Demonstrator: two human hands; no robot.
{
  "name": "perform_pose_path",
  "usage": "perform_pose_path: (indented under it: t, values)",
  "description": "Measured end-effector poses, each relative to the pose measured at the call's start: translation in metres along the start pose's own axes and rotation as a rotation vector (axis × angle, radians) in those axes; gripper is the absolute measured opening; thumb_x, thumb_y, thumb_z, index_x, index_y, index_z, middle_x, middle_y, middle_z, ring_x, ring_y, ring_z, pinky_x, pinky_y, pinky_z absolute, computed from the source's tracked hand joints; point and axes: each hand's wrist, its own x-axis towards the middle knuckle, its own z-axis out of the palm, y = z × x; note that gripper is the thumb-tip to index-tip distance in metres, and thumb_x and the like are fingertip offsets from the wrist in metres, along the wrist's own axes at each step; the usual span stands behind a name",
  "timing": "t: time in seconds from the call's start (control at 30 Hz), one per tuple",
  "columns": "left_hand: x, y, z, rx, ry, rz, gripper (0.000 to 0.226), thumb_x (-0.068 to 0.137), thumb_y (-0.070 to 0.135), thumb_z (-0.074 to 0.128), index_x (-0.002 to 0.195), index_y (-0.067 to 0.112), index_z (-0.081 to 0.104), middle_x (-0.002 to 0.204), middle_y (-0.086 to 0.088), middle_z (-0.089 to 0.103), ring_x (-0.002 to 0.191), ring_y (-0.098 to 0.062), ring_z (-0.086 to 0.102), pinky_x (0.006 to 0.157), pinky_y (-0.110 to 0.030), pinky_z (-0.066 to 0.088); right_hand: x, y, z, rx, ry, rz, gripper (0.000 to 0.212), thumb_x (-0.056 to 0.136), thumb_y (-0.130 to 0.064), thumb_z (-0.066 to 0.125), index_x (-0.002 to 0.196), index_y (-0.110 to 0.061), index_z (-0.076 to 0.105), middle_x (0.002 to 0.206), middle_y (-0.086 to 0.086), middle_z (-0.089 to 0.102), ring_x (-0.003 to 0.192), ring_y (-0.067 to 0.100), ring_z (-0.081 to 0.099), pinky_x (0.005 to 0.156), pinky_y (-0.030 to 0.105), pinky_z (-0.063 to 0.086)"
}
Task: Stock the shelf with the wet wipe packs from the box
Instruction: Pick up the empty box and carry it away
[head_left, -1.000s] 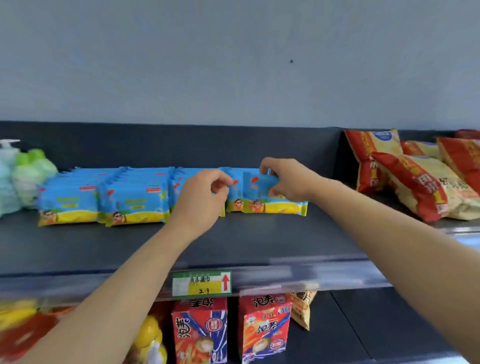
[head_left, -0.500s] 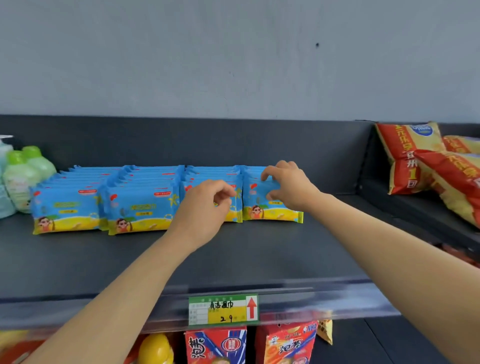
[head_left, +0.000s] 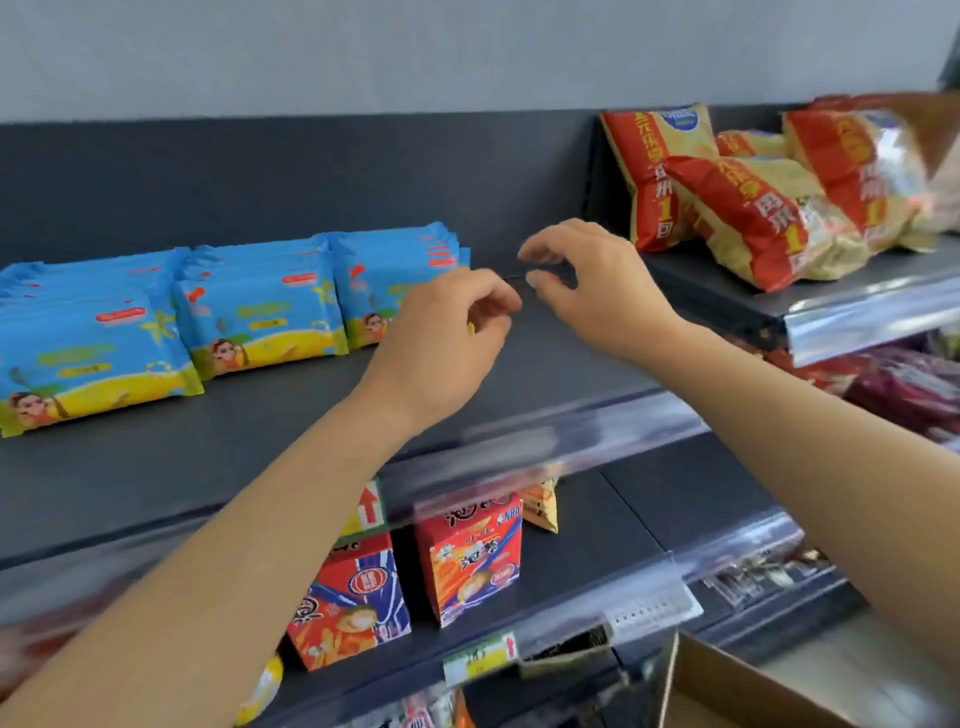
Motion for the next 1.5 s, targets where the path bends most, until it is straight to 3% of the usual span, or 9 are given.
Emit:
perform_pose_path:
  t: [0.3, 0.57, 0.63, 0.8, 0.9, 1.0, 1.2, 1.37, 1.5]
  values:
    - [-0.069, 0.087, 0.148, -0.052, -0.360, -0.034, 0.016, 0.088, 0.007, 0.055, 0.097, 0.011, 0.068, 0.097, -0.002, 0.066, 0.091, -0.018, 0.062, 0.084, -0.027, 0.046, -0.184, 0.085, -0.072, 0.079, 0.008, 0.272, 0.017, 0.086, -0.009, 0.056, 0.099, -0.009, 0.068, 0.088, -0.001, 0.063, 0.081, 0.011, 0.053, 0.075, 0.015, 0.038]
    - [-0.150, 0.093, 0.317, 0.043, -0.690, -0.407, 0.021, 0.095, 0.007, 0.047, 0.109, 0.006, 0.063, 0.113, -0.007, 0.061, 0.103, -0.023, 0.057, 0.077, -0.026, 0.039, -0.364, 0.203, -0.058, 0.041, -0.510, 0.683, 0.022, 0.090, -0.012, 0.053, 0.108, -0.008, 0.066, 0.103, 0.011, 0.070, 0.092, 0.026, 0.064, 0.081, 0.032, 0.048]
    - [-0.171, 0.081, 0.344, 0.074, -0.740, -0.497, 0.017, 0.095, 0.005, 0.045, 0.100, 0.008, 0.061, 0.106, -0.007, 0.057, 0.096, -0.023, 0.053, 0.076, -0.026, 0.037, -0.396, 0.224, -0.048, 0.024, -0.624, 0.796, 0.023, 0.091, -0.014, 0.052, 0.109, -0.007, 0.065, 0.106, 0.015, 0.069, 0.097, 0.033, 0.063, 0.084, 0.035, 0.050]
    - [-0.222, 0.038, 0.394, 0.218, -0.843, -0.634, 0.019, 0.087, -0.002, 0.049, 0.086, 0.017, 0.048, 0.091, -0.005, 0.048, 0.081, -0.020, 0.046, 0.072, -0.031, 0.039, -0.464, 0.252, -0.019, -0.058, -0.788, 1.016, 0.024, 0.094, -0.014, 0.048, 0.113, -0.008, 0.062, 0.114, 0.012, 0.065, 0.093, 0.030, 0.059, 0.075, 0.023, 0.042]
    - [-0.245, 0.014, 0.419, 0.295, -0.886, -0.682, 0.015, 0.086, -0.002, 0.048, 0.094, 0.010, 0.053, 0.102, -0.008, 0.051, 0.092, -0.024, 0.051, 0.075, -0.035, 0.042, -0.498, 0.260, -0.003, -0.142, -0.832, 1.141, 0.030, 0.096, -0.013, 0.047, 0.123, -0.004, 0.054, 0.126, 0.017, 0.055, 0.094, 0.030, 0.057, 0.072, 0.022, 0.048]
    - [-0.265, -0.005, 0.446, 0.357, -0.903, -0.722, 0.028, 0.088, -0.003, 0.045, 0.114, 0.004, 0.051, 0.124, -0.015, 0.048, 0.107, -0.033, 0.052, 0.085, -0.043, 0.048, -0.524, 0.268, 0.012, -0.192, -0.819, 1.332, 0.043, 0.095, -0.011, 0.049, 0.135, -0.003, 0.037, 0.135, 0.020, 0.041, 0.114, 0.037, 0.054, 0.091, 0.037, 0.049]
    - [-0.293, -0.026, 0.483, 0.446, -0.827, -0.776, 0.034, 0.089, -0.001, 0.049, 0.123, 0.003, 0.047, 0.121, -0.016, 0.052, 0.108, -0.034, 0.056, 0.083, -0.043, 0.049, -0.560, 0.278, 0.043, -0.164, -0.880, 1.575, 0.041, 0.089, -0.012, 0.051, 0.125, 0.000, 0.034, 0.123, 0.023, 0.054, 0.113, 0.040, 0.055, 0.092, 0.044, 0.047]
    - [-0.300, -0.033, 0.495, 0.564, -0.733, -0.760, 0.031, 0.089, -0.008, 0.046, 0.118, 0.002, 0.050, 0.120, -0.016, 0.055, 0.109, -0.032, 0.057, 0.080, -0.039, 0.049, -0.573, 0.279, 0.059, -0.193, -0.863, 1.573, 0.040, 0.089, 0.003, 0.044, 0.127, 0.001, 0.033, 0.126, 0.025, 0.051, 0.117, 0.041, 0.052, 0.095, 0.044, 0.047]
    - [-0.301, -0.033, 0.476, 0.581, -0.651, -0.835, 0.029, 0.089, -0.009, 0.046, 0.115, 0.002, 0.052, 0.119, -0.017, 0.055, 0.108, -0.034, 0.058, 0.080, -0.040, 0.049, -0.554, 0.268, 0.056, -0.204, -0.854, 1.491, 0.040, 0.090, 0.000, 0.044, 0.128, 0.002, 0.032, 0.128, 0.024, 0.050, 0.120, 0.040, 0.050, 0.097, 0.042, 0.044]
